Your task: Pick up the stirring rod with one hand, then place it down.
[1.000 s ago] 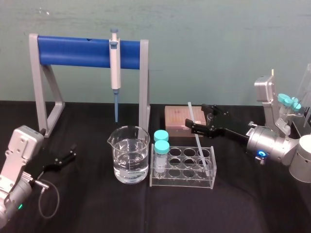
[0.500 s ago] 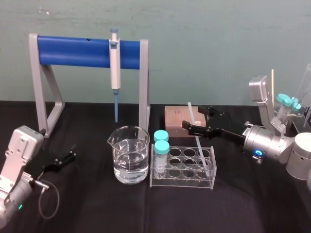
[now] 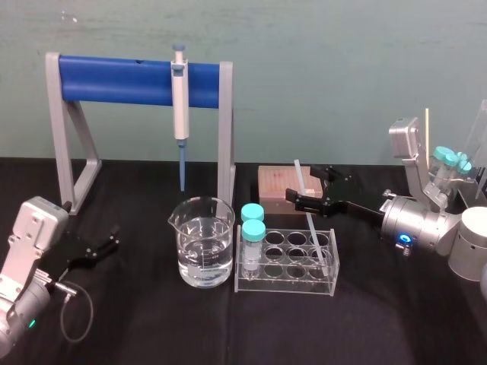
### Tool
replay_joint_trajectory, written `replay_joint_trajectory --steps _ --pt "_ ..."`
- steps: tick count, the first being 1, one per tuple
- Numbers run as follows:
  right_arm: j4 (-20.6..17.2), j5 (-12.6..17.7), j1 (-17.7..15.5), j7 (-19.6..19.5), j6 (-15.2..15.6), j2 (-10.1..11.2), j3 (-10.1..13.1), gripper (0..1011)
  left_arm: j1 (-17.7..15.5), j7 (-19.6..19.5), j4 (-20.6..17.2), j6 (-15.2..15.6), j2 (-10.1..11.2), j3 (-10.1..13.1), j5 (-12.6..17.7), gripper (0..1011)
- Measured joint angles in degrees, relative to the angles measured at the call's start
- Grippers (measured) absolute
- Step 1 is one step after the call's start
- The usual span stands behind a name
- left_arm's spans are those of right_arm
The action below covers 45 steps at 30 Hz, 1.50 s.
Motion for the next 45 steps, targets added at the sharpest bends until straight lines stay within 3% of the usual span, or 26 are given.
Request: replay_joint_trajectory --steps 10,16,28,36,38,45 --pt "-0.1 0.0 0.0 0.0 0.0 0.0 0.0 1003 0.0 0.0 0.0 0.0 0.0 0.0 0.0 1000" --pt "-0.1 0.1 -0.1 0.0 0.0 0.1 0.0 886 0.0 0.0 0.0 0.0 0.0 0.0 0.0 1000" --pt "-0.1 0.1 -0.1 0.0 -0.1 0.1 0.0 481 0.0 0.0 0.0 0.0 0.0 0.0 0.0 1000" --pt "-0.1 0.1 -0.1 0.0 -0.1 0.1 0.0 276 0.0 0.0 0.0 0.0 0.0 0.0 0.0 1000" --pt "-0.1 0.1 -0.1 0.0 -0.1 0.1 0.0 178 0.0 0.0 0.0 0.0 0.0 0.0 0.0 1000" --pt "-0.1 0.1 -0.1 0.0 -0.1 0.1 0.0 81 0.0 0.0 0.0 0.0 0.0 0.0 0.0 1000"
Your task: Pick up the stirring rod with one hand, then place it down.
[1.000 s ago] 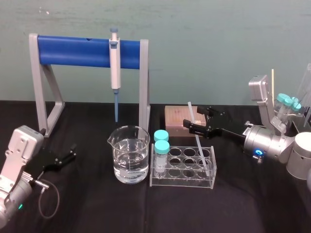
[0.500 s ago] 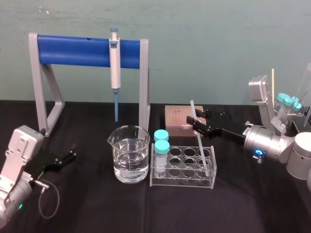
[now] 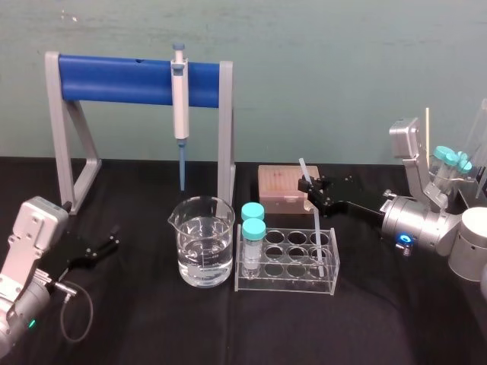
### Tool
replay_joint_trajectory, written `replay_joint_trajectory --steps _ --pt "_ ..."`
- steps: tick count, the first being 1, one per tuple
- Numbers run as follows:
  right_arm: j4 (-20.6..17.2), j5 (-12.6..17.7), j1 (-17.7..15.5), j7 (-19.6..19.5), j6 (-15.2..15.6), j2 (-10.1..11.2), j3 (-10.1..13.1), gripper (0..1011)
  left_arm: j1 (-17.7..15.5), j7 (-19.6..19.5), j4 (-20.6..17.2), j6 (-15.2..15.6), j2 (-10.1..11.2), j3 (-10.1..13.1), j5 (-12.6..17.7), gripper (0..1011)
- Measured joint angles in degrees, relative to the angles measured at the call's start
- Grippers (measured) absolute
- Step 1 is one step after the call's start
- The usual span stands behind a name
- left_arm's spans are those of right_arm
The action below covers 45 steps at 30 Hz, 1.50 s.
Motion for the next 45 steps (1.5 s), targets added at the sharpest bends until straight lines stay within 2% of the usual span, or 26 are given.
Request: replay_joint_trajectory --steps 13,21,27,45 --pt "-0.2 0.0 -0.1 0.0 0.0 0.0 0.0 81 0.0 0.0 0.0 0.0 0.0 0.0 0.0 1000" --pt "-5.4 0.9 -2.3 -1.4 1.2 0.8 1.5 81 0.0 0.0 0.0 0.0 0.0 0.0 0.0 1000" --pt "-11.0 2.9 -4.3 -1.9 2.9 1.4 2.4 80 0.0 0.0 0.0 0.0 0.0 0.0 0.0 1000" --pt "-20.9 6.7 -6.7 -3.7 3.6 2.9 2.2 81 0.0 0.0 0.0 0.0 0.0 0.0 0.0 1000"
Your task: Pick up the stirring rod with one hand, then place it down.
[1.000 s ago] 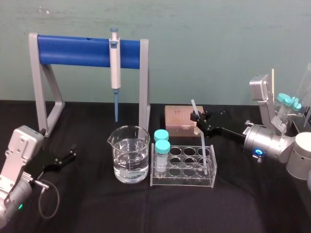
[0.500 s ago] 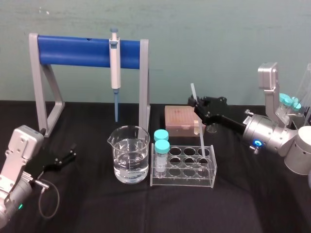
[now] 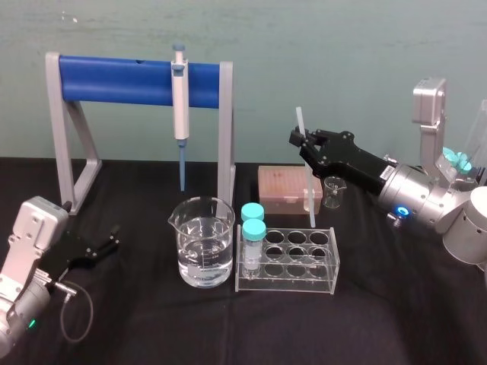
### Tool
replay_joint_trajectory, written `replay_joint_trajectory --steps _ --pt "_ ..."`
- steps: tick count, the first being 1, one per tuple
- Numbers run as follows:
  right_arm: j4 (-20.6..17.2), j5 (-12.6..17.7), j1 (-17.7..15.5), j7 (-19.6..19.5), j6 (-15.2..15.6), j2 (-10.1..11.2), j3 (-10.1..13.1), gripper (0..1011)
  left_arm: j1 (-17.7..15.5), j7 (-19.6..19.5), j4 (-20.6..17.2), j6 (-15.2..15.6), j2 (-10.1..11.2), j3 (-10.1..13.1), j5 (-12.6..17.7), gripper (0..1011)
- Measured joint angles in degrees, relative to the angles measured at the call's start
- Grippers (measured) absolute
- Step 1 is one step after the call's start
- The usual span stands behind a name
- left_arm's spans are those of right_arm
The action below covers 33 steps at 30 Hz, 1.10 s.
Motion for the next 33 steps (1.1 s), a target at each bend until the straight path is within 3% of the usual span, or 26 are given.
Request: replay_joint_trajectory --steps 16,24,33 --pt "-7.5 -2.7 -3.3 -5.2 -5.5 2.6 -1.0 80 0.0 0.0 0.0 0.0 0.0 0.0 0.0 1000" --pt "-8.3 -3.1 -5.1 -6.2 -9.4 2.7 0.1 80 0.0 0.0 0.0 0.0 0.0 0.0 0.0 1000" --pt "-8.5 -2.7 -6.5 -6.7 -10.6 2.3 1.3 80 0.0 0.0 0.0 0.0 0.0 0.0 0.0 1000"
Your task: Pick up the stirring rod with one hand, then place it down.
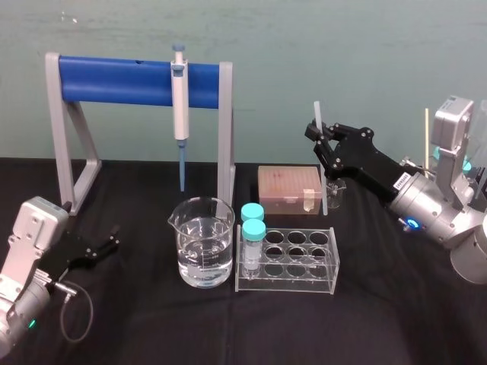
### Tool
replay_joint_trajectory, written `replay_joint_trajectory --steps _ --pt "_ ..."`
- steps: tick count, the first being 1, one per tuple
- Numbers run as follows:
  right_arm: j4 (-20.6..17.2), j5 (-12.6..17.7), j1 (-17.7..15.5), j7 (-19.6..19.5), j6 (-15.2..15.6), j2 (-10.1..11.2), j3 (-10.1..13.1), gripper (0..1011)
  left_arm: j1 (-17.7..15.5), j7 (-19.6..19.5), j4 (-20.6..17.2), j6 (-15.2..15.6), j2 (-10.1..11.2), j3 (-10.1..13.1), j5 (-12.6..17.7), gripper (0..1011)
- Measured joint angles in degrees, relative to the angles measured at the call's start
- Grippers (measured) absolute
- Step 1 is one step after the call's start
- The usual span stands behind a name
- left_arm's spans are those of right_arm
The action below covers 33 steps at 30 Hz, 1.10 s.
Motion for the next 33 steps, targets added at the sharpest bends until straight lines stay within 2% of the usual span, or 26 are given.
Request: replay_joint_trajectory --steps 10,33 --pt "-0.9 -0.6 -1.4 -1.3 0.1 0.0 0.6 81 0.0 0.0 0.0 0.0 0.0 0.0 0.0 1000" --pt "-0.7 -0.5 -1.1 -1.1 0.2 0.0 0.5 80 0.0 0.0 0.0 0.0 0.0 0.0 0.0 1000"
